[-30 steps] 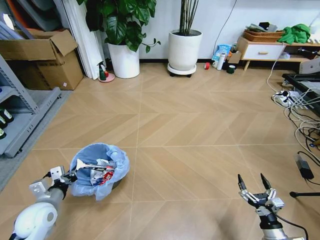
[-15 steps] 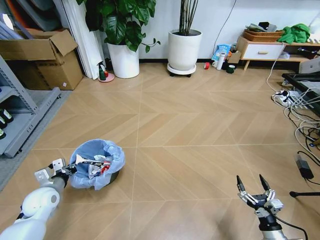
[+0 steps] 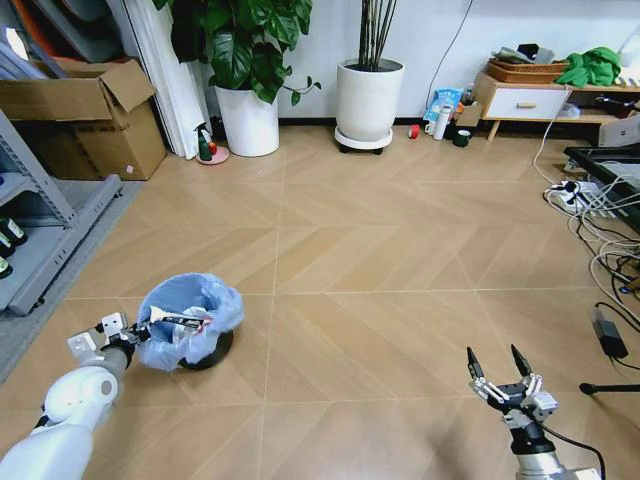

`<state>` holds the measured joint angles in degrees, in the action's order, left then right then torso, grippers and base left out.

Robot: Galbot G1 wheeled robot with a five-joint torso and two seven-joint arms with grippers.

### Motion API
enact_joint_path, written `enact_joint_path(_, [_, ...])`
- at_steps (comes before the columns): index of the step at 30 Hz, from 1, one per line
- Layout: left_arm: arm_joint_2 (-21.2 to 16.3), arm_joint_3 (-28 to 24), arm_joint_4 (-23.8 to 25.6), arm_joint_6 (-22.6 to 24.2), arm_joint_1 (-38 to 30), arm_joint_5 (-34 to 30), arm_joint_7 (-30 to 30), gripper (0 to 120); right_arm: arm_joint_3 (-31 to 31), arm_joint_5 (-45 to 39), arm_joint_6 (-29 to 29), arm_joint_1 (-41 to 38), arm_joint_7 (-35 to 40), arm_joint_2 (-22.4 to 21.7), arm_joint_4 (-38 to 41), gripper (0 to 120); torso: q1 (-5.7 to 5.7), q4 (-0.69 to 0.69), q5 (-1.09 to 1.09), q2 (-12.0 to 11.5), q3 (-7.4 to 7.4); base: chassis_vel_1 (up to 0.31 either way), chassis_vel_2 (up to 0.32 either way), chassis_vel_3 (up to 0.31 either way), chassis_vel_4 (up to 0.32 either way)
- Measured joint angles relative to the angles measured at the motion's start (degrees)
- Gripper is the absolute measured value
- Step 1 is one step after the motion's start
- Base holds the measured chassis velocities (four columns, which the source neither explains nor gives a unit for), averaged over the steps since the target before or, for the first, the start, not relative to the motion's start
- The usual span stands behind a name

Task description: Pick up the trash bin and place the garbage on the floor into it.

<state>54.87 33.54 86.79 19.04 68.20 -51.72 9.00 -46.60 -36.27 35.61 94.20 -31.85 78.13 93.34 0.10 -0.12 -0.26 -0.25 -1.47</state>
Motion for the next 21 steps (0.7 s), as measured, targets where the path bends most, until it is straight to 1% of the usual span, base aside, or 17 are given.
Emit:
enact_joint_path(1, [0.0,-0.01,0.04,0.02,0.0,0.0,0.02,37,0.14,-0.04,-0.01,-0.09,0.01,-0.02,-0.15,100,0.0,-0.01,0.0,0.0,0.0,0.0,0.0,0.0,0.0])
enact_joint_path(3, [0.0,0.01,0.11,0.03,0.06,0.0,0.04,39,0.19,-0.05,-0.01,-0.13,0.01,-0.02,-0.23,100,0.0,-0.01,0.0,0.0,0.0,0.0,0.0,0.0,0.0])
enact_joint_path(5, [0.05,0.8,0.91,-0.19,0.52,-0.21,0.19,51,0.33,-0.1,-0.01,-0.28,0.17,-0.04,-0.43,100,0.0,-0.01,-0.01,0.0,0.0,0.0,0.0,0.0,0.0])
enact_joint_path(7, [0.26,2.07,2.17,-1.17,1.2,-0.13,0.61,59,0.72,-0.17,-0.05,-0.21,1.65,-0.05,-0.23,100,0.0,-0.01,0.0,0.0,0.0,0.0,0.0,0.0,0.0])
enact_joint_path(8, [0.26,2.07,2.17,-1.17,1.2,-0.13,0.61,59,0.72,-0.17,-0.05,-0.21,1.65,-0.05,-0.23,100,0.0,-0.01,0.0,0.0,0.0,0.0,0.0,0.0,0.0])
enact_joint_path(12, [0.53,5.63,7.39,-3.69,4.83,1.2,3.51,77,1.87,2.17,-0.9,0.42,9.58,-0.39,1.37,100,0.0,0.0,0.0,0.0,0.0,0.0,0.0,0.0,0.0])
enact_joint_path(13, [0.53,5.63,7.39,-3.69,4.83,1.2,3.51,77,1.87,2.17,-0.9,0.42,9.58,-0.39,1.37,100,0.0,0.0,0.0,0.0,0.0,0.0,0.0,0.0,0.0])
enact_joint_path(14, [0.67,6.41,8.69,-4.1,5.67,1.28,3.74,83,2.16,3.03,-0.93,0.49,11.49,-0.57,1.54,100,0.0,0.0,0.0,0.0,0.0,0.0,0.0,0.0,0.0])
enact_joint_path(15, [0.88,7.14,10.02,-4.41,6.46,1.29,3.83,86,2.34,3.98,-0.94,0.48,12.99,-0.78,1.61,100,0.0,0.0,0.0,0.0,0.0,0.0,0.0,0.0,0.0])
enact_joint_path(17, [1.71,9.09,13.34,-6.06,8.66,2.11,3.14,95,2.76,4.6,-0.43,-0.16,14.28,-1.26,1.66,100,0.0,0.0,0.0,0.0,0.0,0.0,0.0,0.0,0.0])
enact_joint_path(18, [1.71,9.09,13.34,-6.06,8.66,2.11,3.14,95,2.76,4.6,-0.43,-0.16,14.28,-1.26,1.66,100,0.0,0.0,0.0,0.0,0.0,0.0,0.0,0.0,0.0])
enact_joint_path(20, [2.64,10.23,16.12,-7.38,10.44,3.74,2.2,100,3.37,4.42,-0.03,-1.19,14.91,-1.43,2.12,100,0.0,-0.01,0.0,0.0,0.0,0.0,0.0,0.0,0.0])
enact_joint_path(21, [3.03,10.48,17.19,-7.97,11.26,4.84,1.7,100,3.8,4.38,0.05,-1.63,15.16,-1.44,2.32,100,0.0,0.0,0.01,0.0,0.0,0.0,0.0,0.0,0.0])
